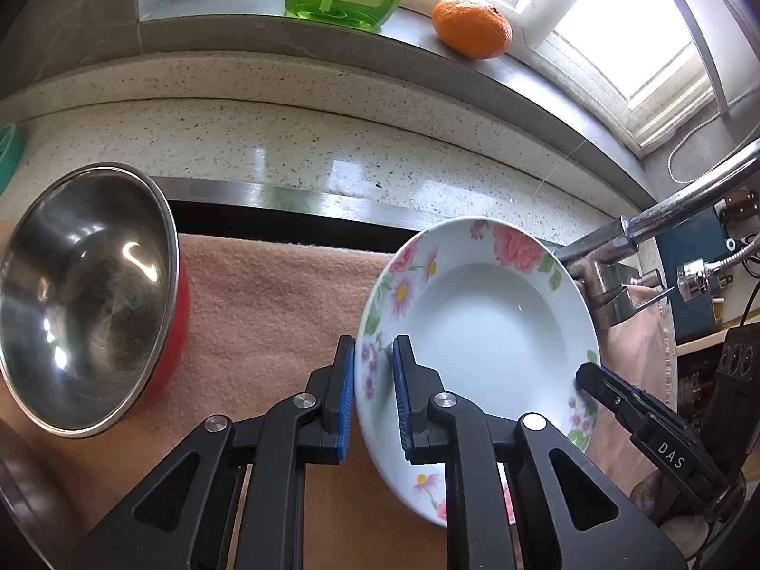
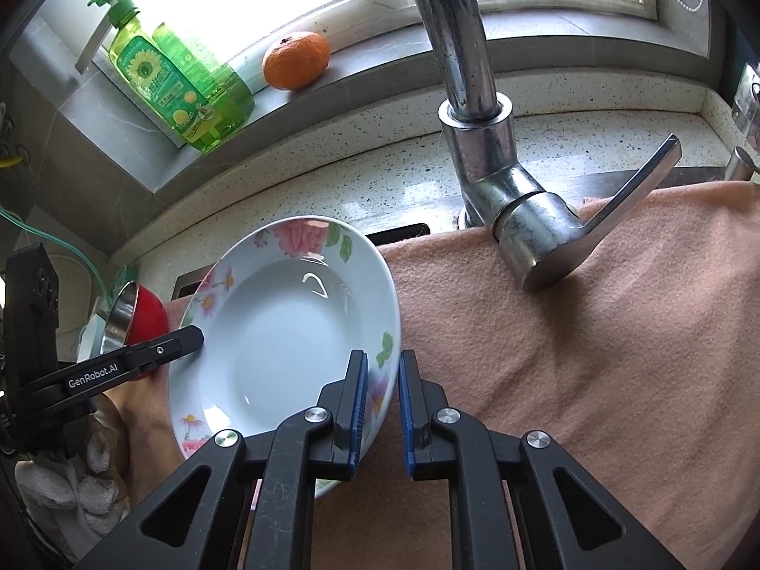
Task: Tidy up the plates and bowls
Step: 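Lift the gripped plate with both tools and carry it toward the other flowered plate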
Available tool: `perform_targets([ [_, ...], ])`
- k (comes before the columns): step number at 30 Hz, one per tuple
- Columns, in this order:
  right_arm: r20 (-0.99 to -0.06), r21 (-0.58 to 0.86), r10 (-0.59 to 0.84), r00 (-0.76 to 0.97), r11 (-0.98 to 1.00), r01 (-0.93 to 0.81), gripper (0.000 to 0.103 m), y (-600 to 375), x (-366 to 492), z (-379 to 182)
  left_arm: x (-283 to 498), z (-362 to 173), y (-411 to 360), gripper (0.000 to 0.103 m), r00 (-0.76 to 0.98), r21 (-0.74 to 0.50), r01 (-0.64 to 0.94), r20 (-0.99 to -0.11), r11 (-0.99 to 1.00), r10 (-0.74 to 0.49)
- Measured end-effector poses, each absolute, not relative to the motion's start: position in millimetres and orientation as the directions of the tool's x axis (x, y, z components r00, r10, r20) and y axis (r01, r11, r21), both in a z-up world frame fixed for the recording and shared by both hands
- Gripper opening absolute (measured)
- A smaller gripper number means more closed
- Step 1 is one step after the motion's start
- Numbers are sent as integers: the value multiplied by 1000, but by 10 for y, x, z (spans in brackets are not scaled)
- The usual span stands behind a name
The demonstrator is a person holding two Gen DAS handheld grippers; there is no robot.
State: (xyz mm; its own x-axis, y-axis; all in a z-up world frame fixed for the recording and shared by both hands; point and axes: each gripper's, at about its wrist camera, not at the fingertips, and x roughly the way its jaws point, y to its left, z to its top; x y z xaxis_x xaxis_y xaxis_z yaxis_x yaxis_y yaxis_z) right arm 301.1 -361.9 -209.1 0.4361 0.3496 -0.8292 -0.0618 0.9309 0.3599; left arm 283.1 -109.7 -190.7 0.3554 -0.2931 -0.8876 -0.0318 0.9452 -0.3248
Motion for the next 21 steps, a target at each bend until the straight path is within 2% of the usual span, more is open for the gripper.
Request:
perform_targets([
  [21, -813, 355, 358, 460, 930, -96, 12, -3603, 2806, -1894, 2570, -1735, -1062, 14, 389, -336, -49, -874, 941, -292],
])
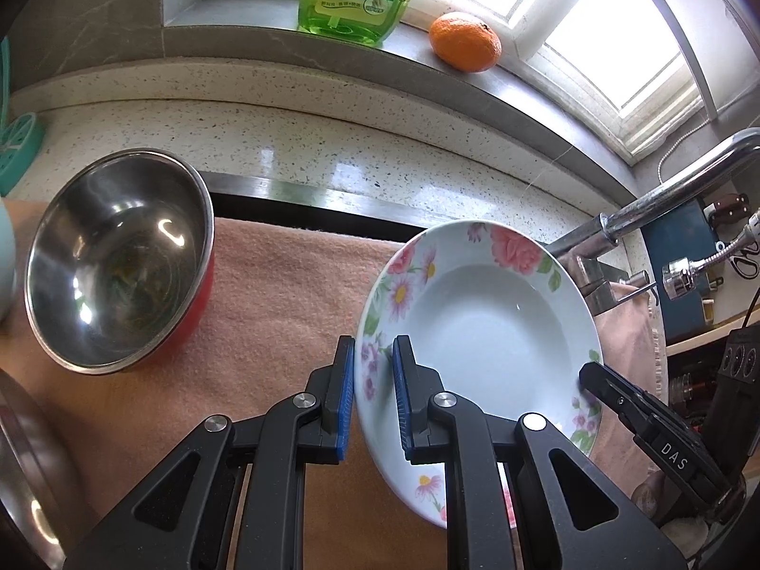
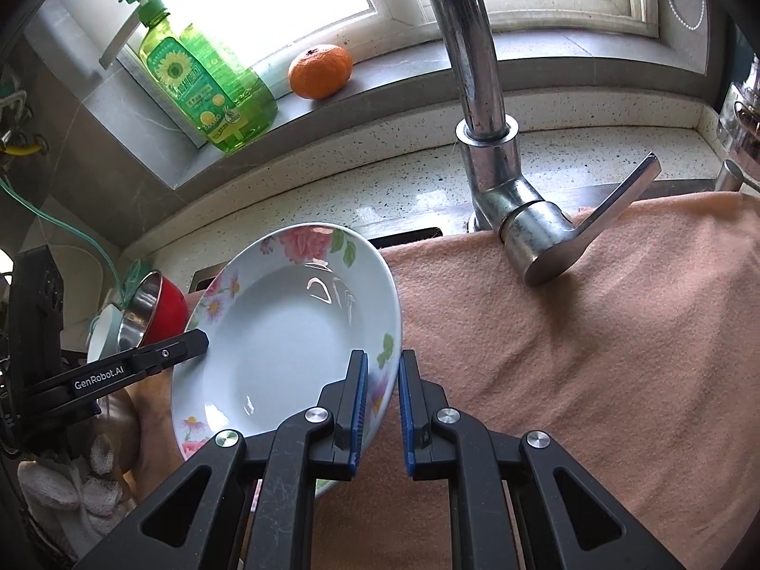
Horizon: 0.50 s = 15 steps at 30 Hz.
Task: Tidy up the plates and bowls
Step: 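Lift the gripped plate with both tools and carry it toward the other flowered plate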
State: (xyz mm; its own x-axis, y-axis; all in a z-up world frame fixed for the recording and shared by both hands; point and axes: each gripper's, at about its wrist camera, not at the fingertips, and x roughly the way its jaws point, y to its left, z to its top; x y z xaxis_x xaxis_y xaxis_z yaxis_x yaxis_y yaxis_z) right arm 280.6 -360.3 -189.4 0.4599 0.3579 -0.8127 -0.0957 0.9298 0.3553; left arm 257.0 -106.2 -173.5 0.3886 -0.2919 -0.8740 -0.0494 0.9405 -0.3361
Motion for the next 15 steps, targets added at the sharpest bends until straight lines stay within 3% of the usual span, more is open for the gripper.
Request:
perform_targets([
  [15, -785, 358, 381, 488, 922, -145, 12, -3627, 2504, -1646, 2188, -1455, -1032, 14, 442, -350, -72, -851, 934, -284],
])
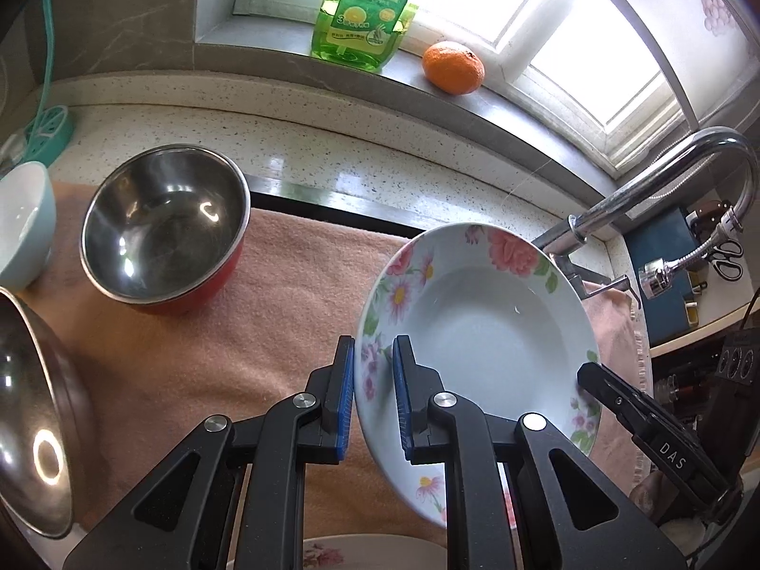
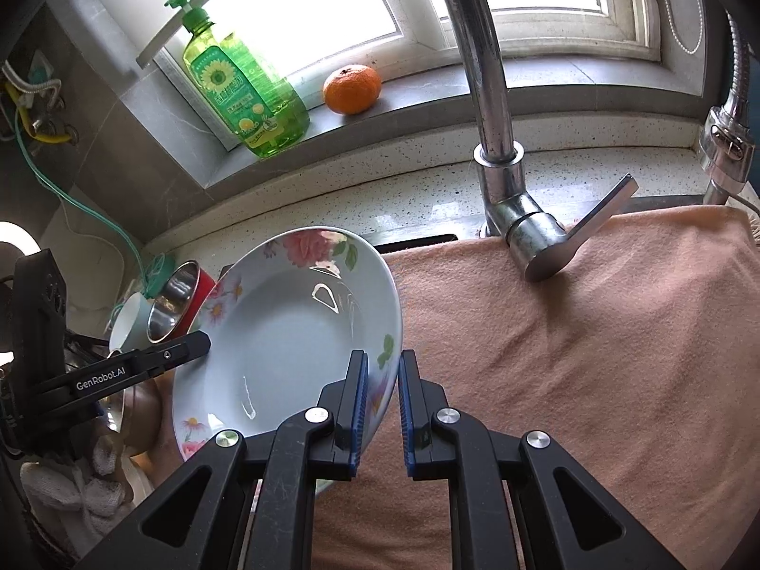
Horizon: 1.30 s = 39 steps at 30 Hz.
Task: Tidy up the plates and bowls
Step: 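Lift the gripped plate with both tools and carry it toward the other flowered plate, then lower the held plate with both tools onto the other flowered plate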
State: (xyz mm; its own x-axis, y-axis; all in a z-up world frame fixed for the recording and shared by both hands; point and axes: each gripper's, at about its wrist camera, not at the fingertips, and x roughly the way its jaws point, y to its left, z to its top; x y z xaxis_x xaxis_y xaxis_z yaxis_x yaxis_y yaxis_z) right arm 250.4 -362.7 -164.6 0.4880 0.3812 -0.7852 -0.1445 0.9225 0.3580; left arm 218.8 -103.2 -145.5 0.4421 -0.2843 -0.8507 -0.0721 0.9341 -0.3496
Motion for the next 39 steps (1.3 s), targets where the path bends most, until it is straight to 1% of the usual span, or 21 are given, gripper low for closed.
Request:
perform_targets([
  [20, -765, 368, 425, 484, 905, -213, 12, -3532, 1969, -1489, 1537, -1274, -922, 14, 483, -357, -125, -837, 926, -257],
  [39, -774, 364, 454, 442, 889, -277, 12, -3358, 1543, -1555, 984, -1366, -756, 14, 486, -359, -197, -844, 912, -227],
])
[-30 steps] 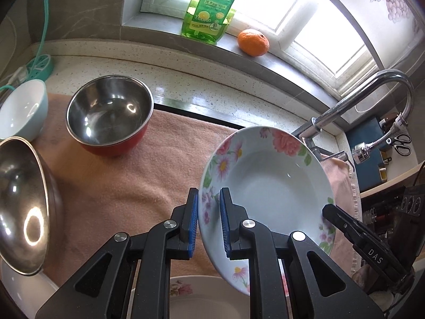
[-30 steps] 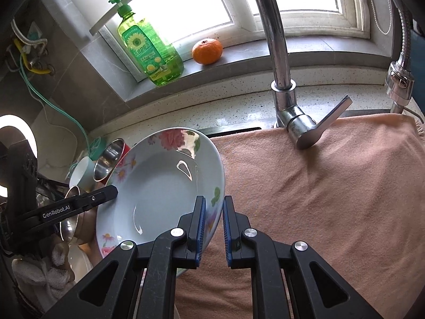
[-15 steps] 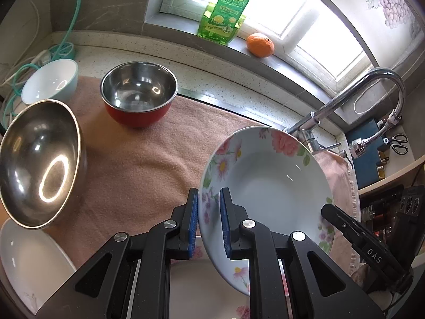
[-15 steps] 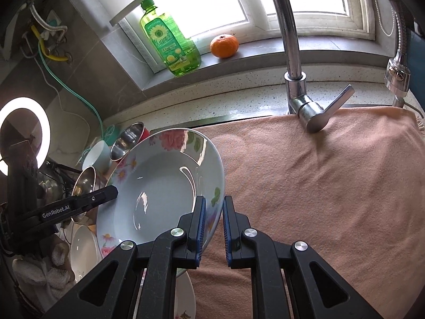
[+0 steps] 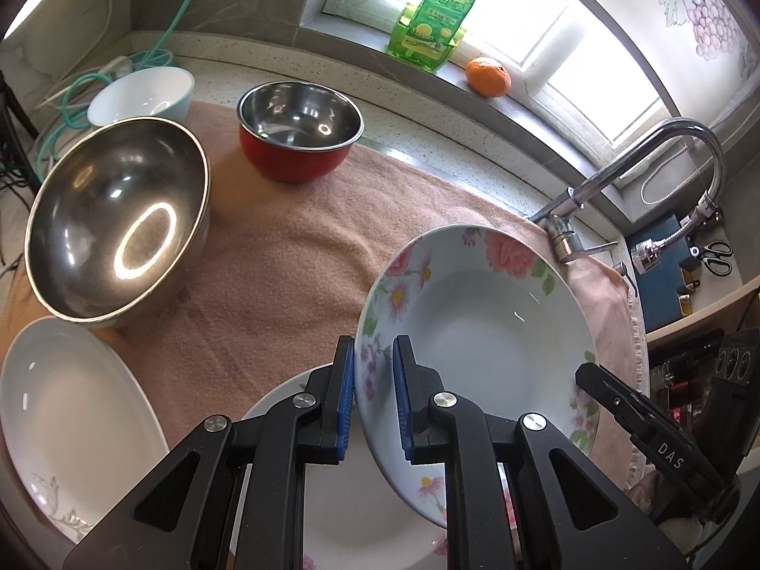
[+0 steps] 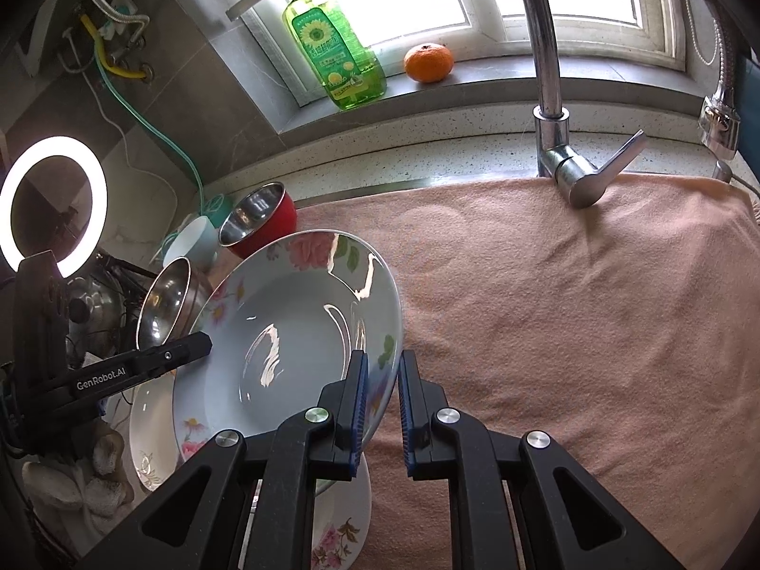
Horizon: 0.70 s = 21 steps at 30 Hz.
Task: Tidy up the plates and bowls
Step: 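Lower the held plate with both tools onto the other flowered plate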
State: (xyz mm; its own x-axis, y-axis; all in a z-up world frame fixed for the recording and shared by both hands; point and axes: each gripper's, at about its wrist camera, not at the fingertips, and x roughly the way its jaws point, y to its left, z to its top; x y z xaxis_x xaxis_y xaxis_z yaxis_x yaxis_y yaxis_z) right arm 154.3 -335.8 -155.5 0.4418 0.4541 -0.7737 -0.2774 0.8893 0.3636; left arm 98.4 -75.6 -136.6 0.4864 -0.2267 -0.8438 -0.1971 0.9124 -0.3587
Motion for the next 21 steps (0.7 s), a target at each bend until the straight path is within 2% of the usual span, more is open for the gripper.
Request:
perform_targets([
  [21, -797, 355, 468, 382, 874, -331, 12, -3153, 1183, -1703, 501, -1548, -636, 14, 461, -349, -268, -865, 898, -199],
])
